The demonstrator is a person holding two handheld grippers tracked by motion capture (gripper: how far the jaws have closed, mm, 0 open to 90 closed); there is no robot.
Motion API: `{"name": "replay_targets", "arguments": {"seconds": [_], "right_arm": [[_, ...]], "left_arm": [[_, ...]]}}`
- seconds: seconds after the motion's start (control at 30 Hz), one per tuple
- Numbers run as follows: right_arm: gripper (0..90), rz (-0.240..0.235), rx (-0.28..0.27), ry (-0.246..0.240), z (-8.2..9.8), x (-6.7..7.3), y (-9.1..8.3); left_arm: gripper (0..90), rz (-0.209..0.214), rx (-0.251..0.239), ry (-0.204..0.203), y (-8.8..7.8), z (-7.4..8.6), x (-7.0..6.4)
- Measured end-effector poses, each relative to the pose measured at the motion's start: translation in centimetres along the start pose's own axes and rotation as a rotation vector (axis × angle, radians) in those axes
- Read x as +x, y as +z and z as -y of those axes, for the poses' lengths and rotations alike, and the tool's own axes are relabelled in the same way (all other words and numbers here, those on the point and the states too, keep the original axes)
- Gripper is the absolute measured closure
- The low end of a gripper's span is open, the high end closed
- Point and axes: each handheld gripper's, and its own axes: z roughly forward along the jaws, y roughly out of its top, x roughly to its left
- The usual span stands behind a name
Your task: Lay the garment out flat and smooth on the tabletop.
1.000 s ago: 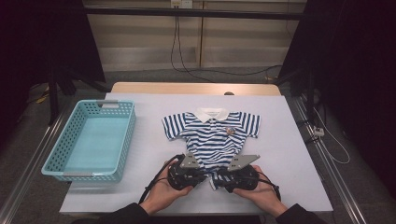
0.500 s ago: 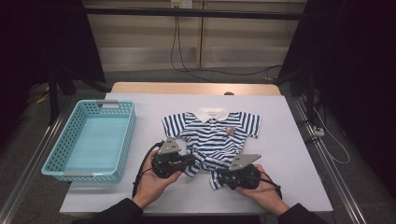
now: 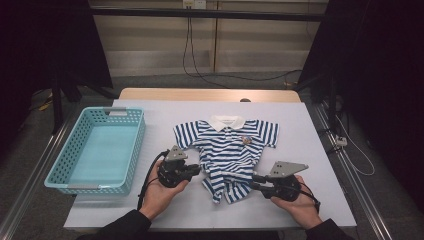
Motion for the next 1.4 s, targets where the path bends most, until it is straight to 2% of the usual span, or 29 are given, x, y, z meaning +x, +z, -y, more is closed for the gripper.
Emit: {"name": "replay_targets", "arguments": {"seconds": [0.07, 0.13, 0.23, 0.33, 0.47, 0.6, 0.67, 0.7, 0.77, 0.8, 0.9, 0.97, 1.0, 1.13, 1.17, 1.27, 1.37, 1.4], "right_arm": [[68.8, 0.002, 0.005, 0.010, 0.3, -0.1, -0.1], [65.2, 0.004, 0.010, 0.019, 0.4, -0.1, -0.1], [61.4, 0.004, 0.026, 0.029, 0.6, -0.2, 0.2], [59.0, 0.010, 0.037, 0.048, 0.8, -0.4, 0.3], [60.2, -0.006, 0.039, 0.058, 0.8, -0.4, 0.5], [69.2, -0.034, 0.041, 0.061, 0.8, -0.3, 0.9], [77.4, -0.038, 0.031, 0.053, 0.5, -0.2, 1.0], [81.3, -0.043, 0.027, 0.049, 0.4, -0.2, 1.1], [86.3, -0.036, 0.007, 0.037, -0.1, -0.1, 1.1], [87.2, -0.031, 0.001, 0.033, -0.4, -0.1, 1.1], [88.2, -0.026, -0.034, 0.037, -1.3, -0.4, 1.3], [88.3, -0.015, -0.045, 0.042, -1.9, -0.6, 1.5], [88.3, -0.011, -0.050, 0.045, -2.2, -0.8, 1.6], [88.2, -0.007, -0.071, 0.064, -3.0, -1.3, 2.2], [88.1, -0.004, -0.074, 0.063, -3.1, -1.3, 2.4], [87.9, -0.003, -0.082, 0.061, -3.6, -1.2, 2.6], [87.1, -0.003, -0.077, 0.056, -3.5, -1.2, 2.7], [86.5, -0.003, -0.077, 0.058, -3.4, -1.2, 2.7]], "left_arm": [[74.9, 0.028, -0.002, 0.020, 0.2, 0.0, -0.7], [70.4, 0.045, 0.014, 0.061, 0.7, 0.1, -1.4], [62.0, 0.079, 0.024, 0.077, 1.0, 0.3, -2.1], [56.6, 0.090, 0.037, 0.088, 1.1, 0.4, -2.7], [54.7, 0.133, 0.048, 0.097, 1.0, 0.5, -3.4], [49.8, 0.163, 0.102, 0.114, 2.0, 1.1, -4.6], [45.2, 0.150, 0.139, 0.135, 2.8, 1.5, -5.1], [41.9, 0.156, 0.156, 0.144, 3.3, 1.7, -5.3], [37.1, 0.157, 0.165, 0.153, 4.0, 1.8, -5.6], [35.4, 0.143, 0.179, 0.164, 4.2, 1.8, -5.7], [33.5, 0.125, 0.171, 0.169, 4.9, 1.6, -5.8], [34.7, 0.111, 0.169, 0.170, 5.2, 1.3, -5.6], [35.7, 0.091, 0.170, 0.171, 5.4, 1.2, -5.5], [56.4, 0.066, 0.168, 0.180, 5.9, 0.8, -5.1], [65.3, 0.065, 0.171, 0.180, 6.0, 0.7, -5.0], [79.8, 0.087, 0.177, 0.182, 5.9, 0.6, -4.6], [86.4, 0.092, 0.179, 0.201, 5.8, 0.6, -4.9], [87.2, 0.104, 0.179, 0.187, 5.7, 0.6, -4.8]]}}
